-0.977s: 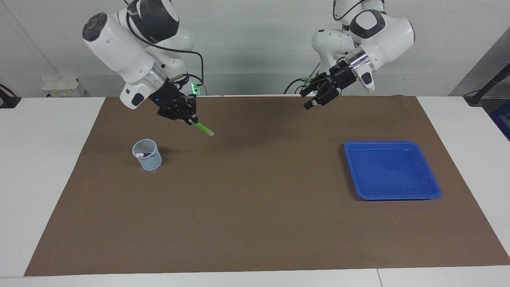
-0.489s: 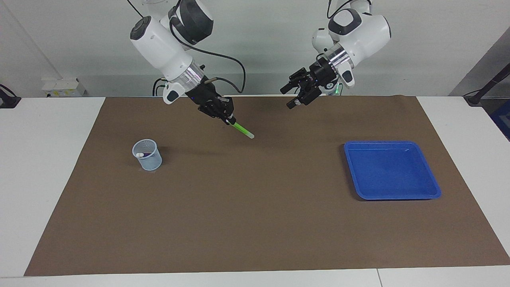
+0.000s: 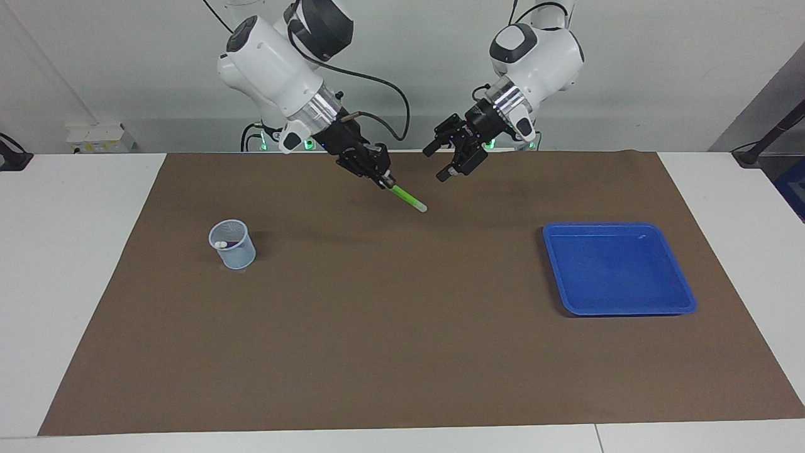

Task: Right arm passes pens to left for tray arrangement
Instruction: 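Lift the green pen out and carry it toward the left gripper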

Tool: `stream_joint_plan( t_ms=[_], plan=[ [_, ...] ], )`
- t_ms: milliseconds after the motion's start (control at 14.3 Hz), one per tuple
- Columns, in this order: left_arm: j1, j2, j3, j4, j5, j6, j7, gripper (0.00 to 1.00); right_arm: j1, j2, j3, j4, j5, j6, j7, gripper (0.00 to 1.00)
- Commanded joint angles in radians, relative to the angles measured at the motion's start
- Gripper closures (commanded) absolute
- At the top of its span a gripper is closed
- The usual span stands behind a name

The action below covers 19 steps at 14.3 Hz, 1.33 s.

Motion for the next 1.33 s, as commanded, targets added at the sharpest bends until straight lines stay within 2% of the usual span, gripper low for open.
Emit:
stream_joint_plan(
  t_ms=[0, 209, 558, 977, 1117, 1256],
  plan=[
    [-0.053, 0.039, 0.003, -0.007, -0.016, 0.105, -0.023, 0.0, 0.046, -0.027, 0.004, -0.052, 0.024, 0.092, 0.07, 1.0],
    [-0.078, 0.062, 0.003, 0.002, -0.016, 0.15, -0.025, 0.0, 0.047, -0.027, 0.004, -0.052, 0.024, 0.095, 0.075, 1.0],
    [-0.078, 0.062, 0.003, 0.004, -0.016, 0.151, -0.022, 0.16, 0.047, -0.025, 0.004, -0.05, 0.024, 0.098, 0.075, 1.0],
    [-0.079, 0.085, 0.001, 0.022, -0.016, 0.16, -0.011, 0.16, 0.043, -0.022, 0.004, -0.049, 0.025, 0.1, 0.073, 1.0],
    [-0.079, 0.087, 0.001, 0.024, -0.016, 0.16, -0.011, 0.19, 0.04, -0.022, 0.004, -0.049, 0.025, 0.1, 0.073, 1.0],
    [-0.079, 0.087, 0.001, 0.025, -0.014, 0.167, -0.011, 0.32, 0.037, -0.022, 0.004, -0.049, 0.025, 0.1, 0.073, 1.0]
  ],
)
